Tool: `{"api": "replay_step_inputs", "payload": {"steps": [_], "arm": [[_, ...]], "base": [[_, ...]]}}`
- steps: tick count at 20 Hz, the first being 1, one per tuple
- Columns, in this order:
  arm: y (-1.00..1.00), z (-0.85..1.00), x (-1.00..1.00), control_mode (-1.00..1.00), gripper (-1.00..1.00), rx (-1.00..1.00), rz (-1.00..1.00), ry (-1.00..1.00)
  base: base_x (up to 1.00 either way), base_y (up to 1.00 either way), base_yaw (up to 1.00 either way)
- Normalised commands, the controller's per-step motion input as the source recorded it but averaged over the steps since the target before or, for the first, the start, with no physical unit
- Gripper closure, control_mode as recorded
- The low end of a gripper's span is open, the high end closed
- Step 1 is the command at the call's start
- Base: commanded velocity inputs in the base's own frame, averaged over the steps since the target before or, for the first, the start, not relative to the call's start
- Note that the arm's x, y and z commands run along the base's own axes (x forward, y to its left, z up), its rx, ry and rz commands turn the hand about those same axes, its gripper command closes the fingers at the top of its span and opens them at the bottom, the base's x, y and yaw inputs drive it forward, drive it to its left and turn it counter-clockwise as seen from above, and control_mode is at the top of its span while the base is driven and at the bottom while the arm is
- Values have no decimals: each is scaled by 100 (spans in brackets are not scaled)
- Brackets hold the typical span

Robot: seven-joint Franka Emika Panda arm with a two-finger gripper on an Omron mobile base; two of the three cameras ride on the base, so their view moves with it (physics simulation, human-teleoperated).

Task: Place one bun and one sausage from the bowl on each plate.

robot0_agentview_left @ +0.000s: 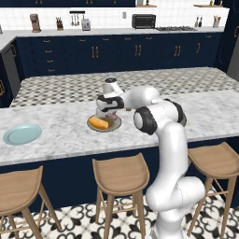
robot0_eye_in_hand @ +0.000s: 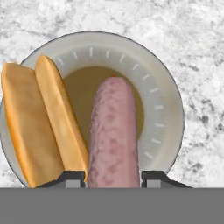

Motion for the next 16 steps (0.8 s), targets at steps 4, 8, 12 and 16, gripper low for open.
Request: {"api": "replay_step_inputs", "payload": {"steps": [4, 8, 12, 16], "arm": [[0, -46, 44, -100, 100, 0, 0, 0], [0, -5, 9, -100, -100, 0, 0, 0], [0, 0, 4, -100, -100, 0, 0, 0], [0, 0, 14, -100, -100, 0, 0, 0]], "base": [[0, 0, 0], [0, 0, 0], [0, 0, 0], [0, 0, 0]]}}
